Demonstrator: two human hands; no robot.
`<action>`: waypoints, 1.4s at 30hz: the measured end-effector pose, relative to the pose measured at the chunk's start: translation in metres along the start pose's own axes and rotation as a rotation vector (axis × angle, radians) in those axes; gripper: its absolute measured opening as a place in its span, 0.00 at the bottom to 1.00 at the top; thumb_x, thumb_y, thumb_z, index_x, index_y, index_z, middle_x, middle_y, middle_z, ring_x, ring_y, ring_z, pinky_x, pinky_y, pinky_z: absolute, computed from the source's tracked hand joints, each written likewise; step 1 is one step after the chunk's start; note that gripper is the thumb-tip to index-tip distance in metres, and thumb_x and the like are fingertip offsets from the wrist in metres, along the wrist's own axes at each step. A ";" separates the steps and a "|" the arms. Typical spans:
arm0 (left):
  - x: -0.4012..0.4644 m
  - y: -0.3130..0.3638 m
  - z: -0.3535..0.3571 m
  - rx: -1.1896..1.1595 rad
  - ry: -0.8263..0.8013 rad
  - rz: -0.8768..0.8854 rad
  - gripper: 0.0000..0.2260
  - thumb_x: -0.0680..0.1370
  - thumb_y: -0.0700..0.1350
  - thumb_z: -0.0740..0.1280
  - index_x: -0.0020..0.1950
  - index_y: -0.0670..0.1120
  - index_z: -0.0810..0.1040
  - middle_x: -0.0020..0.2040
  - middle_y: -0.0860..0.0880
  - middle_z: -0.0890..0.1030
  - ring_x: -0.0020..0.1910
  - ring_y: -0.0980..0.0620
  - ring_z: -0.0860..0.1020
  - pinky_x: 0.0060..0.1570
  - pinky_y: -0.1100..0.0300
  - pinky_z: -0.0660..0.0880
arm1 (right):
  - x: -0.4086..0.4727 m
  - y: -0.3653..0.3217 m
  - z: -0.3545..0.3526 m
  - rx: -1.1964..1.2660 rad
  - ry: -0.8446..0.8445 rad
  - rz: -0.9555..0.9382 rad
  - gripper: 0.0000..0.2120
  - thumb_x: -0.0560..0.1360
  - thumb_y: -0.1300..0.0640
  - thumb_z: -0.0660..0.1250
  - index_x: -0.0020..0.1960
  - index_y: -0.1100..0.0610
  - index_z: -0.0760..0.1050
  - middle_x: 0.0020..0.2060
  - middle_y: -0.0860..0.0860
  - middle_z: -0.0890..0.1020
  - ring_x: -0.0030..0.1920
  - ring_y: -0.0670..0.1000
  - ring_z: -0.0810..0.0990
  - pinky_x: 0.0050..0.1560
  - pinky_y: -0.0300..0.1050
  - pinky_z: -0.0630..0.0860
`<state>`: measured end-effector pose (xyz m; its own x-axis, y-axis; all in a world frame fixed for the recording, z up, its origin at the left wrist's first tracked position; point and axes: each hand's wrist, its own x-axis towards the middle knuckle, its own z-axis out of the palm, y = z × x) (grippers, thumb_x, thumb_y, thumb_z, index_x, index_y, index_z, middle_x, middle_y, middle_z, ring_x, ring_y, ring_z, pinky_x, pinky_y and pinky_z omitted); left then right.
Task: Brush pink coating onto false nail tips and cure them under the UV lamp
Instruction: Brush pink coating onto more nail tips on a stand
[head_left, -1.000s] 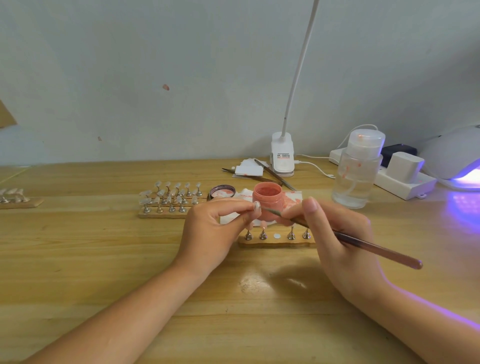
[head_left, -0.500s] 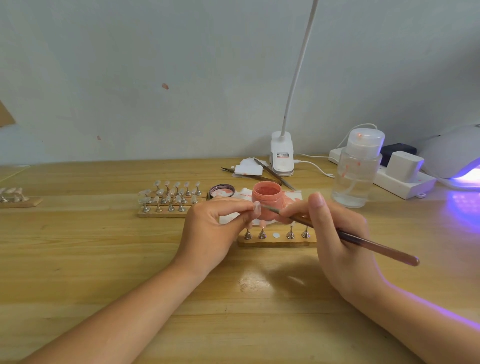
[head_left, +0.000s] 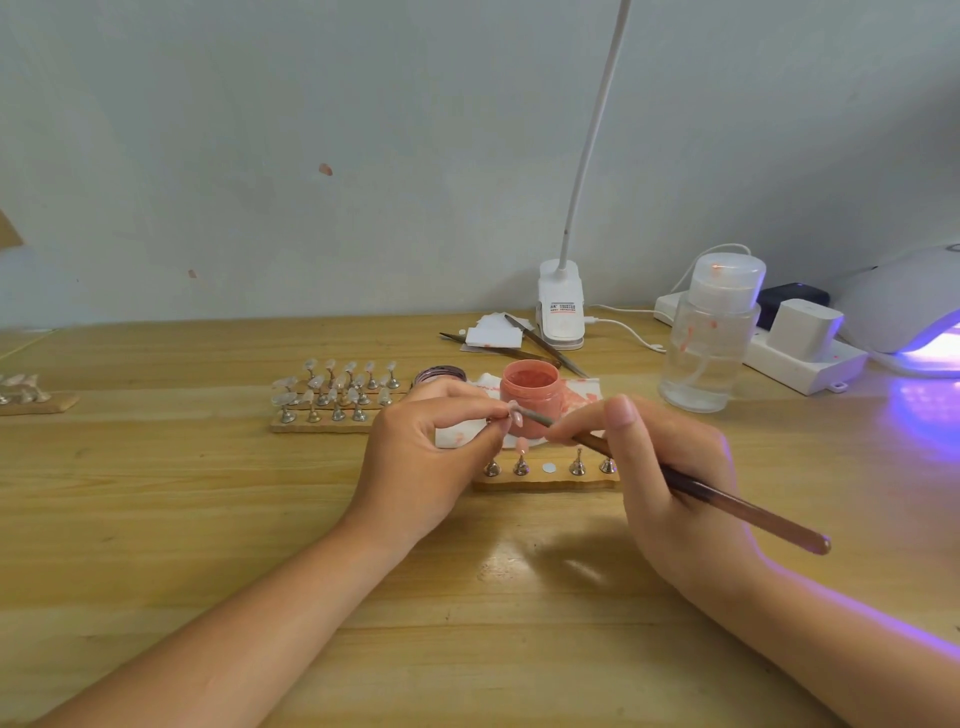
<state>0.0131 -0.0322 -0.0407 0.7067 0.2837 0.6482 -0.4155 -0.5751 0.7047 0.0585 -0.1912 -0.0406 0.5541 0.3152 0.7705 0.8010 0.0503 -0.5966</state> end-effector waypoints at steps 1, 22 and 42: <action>0.000 0.000 0.000 0.002 0.000 -0.005 0.14 0.68 0.32 0.72 0.42 0.51 0.81 0.39 0.56 0.80 0.43 0.66 0.76 0.46 0.76 0.68 | 0.000 0.001 0.000 -0.004 -0.003 -0.004 0.21 0.78 0.52 0.55 0.37 0.62 0.81 0.34 0.38 0.79 0.36 0.38 0.78 0.39 0.30 0.69; -0.001 0.004 0.000 0.016 -0.021 -0.048 0.14 0.68 0.33 0.72 0.40 0.54 0.81 0.38 0.57 0.79 0.44 0.64 0.76 0.47 0.77 0.66 | 0.001 0.003 -0.002 -0.041 0.000 -0.065 0.27 0.79 0.47 0.51 0.37 0.62 0.80 0.33 0.44 0.80 0.35 0.43 0.79 0.37 0.40 0.74; 0.000 0.002 0.000 0.042 -0.058 0.041 0.10 0.69 0.36 0.72 0.43 0.51 0.81 0.39 0.57 0.79 0.43 0.64 0.76 0.48 0.76 0.67 | 0.000 0.001 -0.002 0.102 -0.003 0.091 0.21 0.77 0.53 0.52 0.34 0.59 0.79 0.30 0.49 0.80 0.33 0.42 0.79 0.37 0.32 0.72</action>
<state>0.0121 -0.0330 -0.0396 0.7220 0.2150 0.6577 -0.4215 -0.6171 0.6645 0.0597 -0.1926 -0.0408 0.6228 0.3261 0.7112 0.7197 0.1176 -0.6842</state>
